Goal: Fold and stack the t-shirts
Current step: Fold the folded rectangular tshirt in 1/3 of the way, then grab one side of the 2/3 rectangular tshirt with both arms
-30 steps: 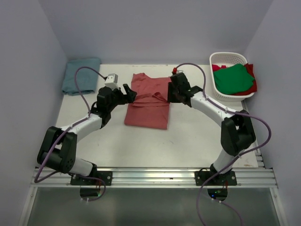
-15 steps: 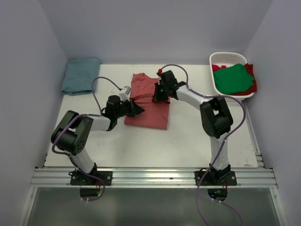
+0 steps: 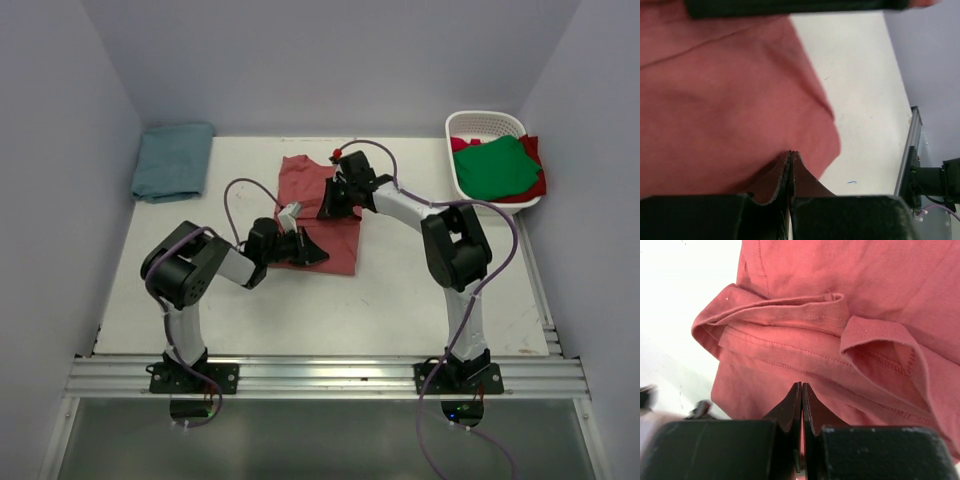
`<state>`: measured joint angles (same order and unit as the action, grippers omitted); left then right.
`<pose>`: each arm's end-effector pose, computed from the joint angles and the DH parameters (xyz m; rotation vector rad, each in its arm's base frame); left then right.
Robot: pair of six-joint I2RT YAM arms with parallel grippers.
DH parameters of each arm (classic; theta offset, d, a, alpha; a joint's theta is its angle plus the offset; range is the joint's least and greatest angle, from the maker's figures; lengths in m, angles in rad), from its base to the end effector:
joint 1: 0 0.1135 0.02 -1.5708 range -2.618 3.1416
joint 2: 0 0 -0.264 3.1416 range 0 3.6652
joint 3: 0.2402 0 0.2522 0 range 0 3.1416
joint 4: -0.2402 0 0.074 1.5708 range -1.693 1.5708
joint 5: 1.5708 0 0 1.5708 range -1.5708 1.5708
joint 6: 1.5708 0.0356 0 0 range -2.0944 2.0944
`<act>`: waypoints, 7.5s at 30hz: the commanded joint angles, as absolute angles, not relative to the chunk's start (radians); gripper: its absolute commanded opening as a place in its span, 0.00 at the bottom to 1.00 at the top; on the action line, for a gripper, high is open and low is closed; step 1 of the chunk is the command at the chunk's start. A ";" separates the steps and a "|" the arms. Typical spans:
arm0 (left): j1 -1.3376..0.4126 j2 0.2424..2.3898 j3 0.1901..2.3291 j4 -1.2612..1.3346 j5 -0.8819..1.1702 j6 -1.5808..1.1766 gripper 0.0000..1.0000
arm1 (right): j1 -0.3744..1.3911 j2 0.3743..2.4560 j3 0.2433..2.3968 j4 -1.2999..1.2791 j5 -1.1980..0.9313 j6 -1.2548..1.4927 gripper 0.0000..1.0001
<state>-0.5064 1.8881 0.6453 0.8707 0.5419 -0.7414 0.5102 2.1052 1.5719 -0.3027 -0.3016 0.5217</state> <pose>0.2844 -0.1788 0.1138 0.1496 2.1315 -1.3112 0.4035 0.2379 0.1877 -0.1332 2.5264 0.8134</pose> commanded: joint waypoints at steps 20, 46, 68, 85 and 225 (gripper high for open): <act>-0.503 1.968 0.641 0.861 0.469 -0.709 0.00 | 0.505 2.316 1.758 -0.383 -0.275 0.526 0.00; -0.505 1.879 0.454 0.947 0.485 -0.735 0.00 | 0.454 2.065 1.694 0.090 0.029 0.446 0.00; -0.635 1.747 0.385 0.936 0.387 -0.801 0.00 | 0.572 1.635 1.094 0.028 -0.216 0.465 0.00; -0.606 1.524 0.578 0.571 0.124 -0.586 0.00 | 0.560 1.863 1.305 -0.106 -0.204 0.426 0.00; -0.951 0.815 0.262 -0.222 0.153 -0.959 0.00 | 0.644 0.809 0.489 -0.523 -0.189 0.738 0.00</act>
